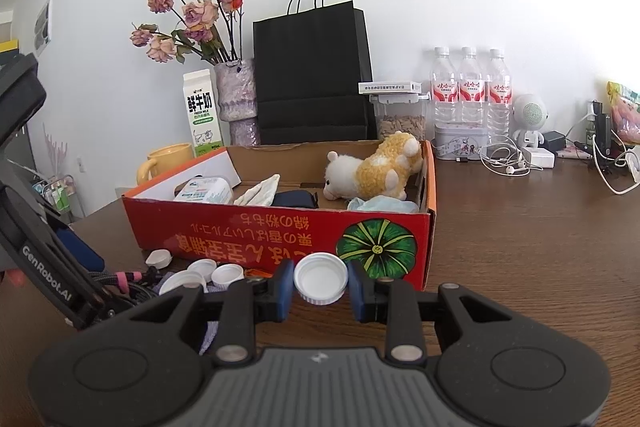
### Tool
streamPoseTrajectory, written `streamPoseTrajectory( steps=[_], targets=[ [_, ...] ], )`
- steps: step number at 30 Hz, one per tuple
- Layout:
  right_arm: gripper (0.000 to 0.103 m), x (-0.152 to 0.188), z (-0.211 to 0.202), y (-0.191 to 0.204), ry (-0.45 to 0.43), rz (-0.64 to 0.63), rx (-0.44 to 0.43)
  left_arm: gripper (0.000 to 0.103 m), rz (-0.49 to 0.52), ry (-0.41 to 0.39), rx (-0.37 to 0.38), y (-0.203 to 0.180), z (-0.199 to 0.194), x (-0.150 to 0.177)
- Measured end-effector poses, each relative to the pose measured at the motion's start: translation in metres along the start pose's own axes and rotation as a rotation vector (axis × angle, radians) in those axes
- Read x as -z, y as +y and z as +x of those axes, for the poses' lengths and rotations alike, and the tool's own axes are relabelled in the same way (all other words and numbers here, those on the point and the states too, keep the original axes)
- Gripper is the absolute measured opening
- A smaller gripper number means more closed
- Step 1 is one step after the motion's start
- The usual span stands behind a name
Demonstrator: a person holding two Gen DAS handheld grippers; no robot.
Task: Organize objects
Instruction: 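Grasp the black braided cable with the left tool while the right tool holds the cap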
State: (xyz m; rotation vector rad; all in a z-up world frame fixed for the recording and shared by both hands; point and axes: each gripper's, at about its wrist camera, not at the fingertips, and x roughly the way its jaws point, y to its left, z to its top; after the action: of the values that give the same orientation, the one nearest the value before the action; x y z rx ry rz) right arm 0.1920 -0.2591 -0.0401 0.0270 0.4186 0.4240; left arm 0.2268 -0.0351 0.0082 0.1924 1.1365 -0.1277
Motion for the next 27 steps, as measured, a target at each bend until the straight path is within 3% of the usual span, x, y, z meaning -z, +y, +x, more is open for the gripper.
streamPoseTrajectory(
  steps=[5,15,20,27],
  targets=[
    [0.028,0.000,-0.001,0.000,-0.005,0.000,0.000,0.103,0.028,0.028,-0.019,-0.008,0.004,0.003],
    [0.028,0.000,-0.002,0.000,-0.009,0.000,-0.001,0.103,-0.055,0.035,-0.040,-0.007,0.015,0.001],
    [0.028,0.001,-0.002,0.001,-0.009,0.001,0.000,0.092,-0.093,0.020,-0.035,-0.005,0.015,0.004],
    [0.028,0.001,-0.002,0.000,-0.010,0.000,0.000,0.090,-0.087,-0.009,-0.036,-0.006,0.012,0.008]
  ],
)
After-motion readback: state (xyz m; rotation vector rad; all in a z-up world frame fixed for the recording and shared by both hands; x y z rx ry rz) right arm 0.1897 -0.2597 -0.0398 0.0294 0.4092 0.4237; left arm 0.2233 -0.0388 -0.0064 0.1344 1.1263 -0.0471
